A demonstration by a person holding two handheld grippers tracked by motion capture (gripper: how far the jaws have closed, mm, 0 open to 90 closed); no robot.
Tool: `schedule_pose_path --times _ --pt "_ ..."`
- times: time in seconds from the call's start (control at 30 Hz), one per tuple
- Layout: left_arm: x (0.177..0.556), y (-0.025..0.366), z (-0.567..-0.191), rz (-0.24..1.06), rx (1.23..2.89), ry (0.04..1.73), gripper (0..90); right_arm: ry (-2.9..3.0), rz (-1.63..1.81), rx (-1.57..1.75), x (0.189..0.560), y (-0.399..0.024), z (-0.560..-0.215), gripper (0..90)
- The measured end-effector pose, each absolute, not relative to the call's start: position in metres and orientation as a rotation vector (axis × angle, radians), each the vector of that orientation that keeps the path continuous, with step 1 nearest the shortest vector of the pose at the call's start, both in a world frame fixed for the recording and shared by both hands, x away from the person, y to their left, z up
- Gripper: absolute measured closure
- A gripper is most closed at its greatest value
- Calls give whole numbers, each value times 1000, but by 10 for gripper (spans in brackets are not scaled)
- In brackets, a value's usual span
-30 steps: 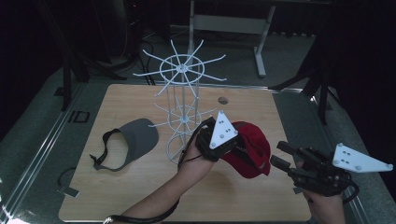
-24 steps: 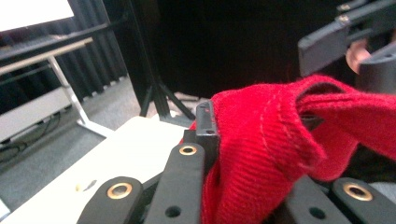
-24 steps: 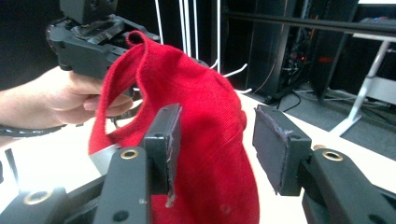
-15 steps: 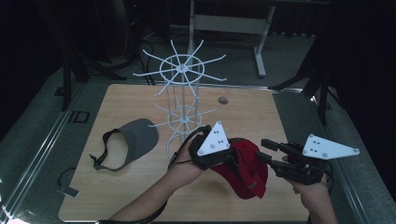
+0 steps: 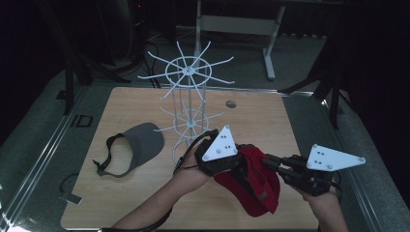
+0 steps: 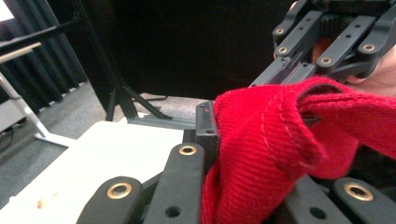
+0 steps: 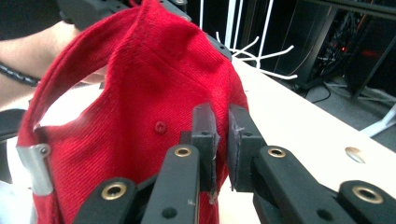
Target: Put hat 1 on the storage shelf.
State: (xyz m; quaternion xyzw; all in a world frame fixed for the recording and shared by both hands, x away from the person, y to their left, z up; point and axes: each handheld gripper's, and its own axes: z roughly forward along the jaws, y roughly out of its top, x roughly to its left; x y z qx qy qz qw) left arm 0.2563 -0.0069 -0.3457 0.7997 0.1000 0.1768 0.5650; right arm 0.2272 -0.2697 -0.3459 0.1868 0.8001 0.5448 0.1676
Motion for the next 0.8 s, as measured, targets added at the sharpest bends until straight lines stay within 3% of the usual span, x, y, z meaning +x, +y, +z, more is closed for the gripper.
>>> schedule_pose_path --times 0.4,0.7,0.8 --pt "258 -2 -349 399 1864 228 851 2175 1560 629 224 -271 -334 842" --pt "259 5 -352 392 1865 278 523 2112 1568 668 225 -274 -323 844" --pt "258 9 -352 410 1859 291 486 2100 1569 676 226 -276 -320 844"
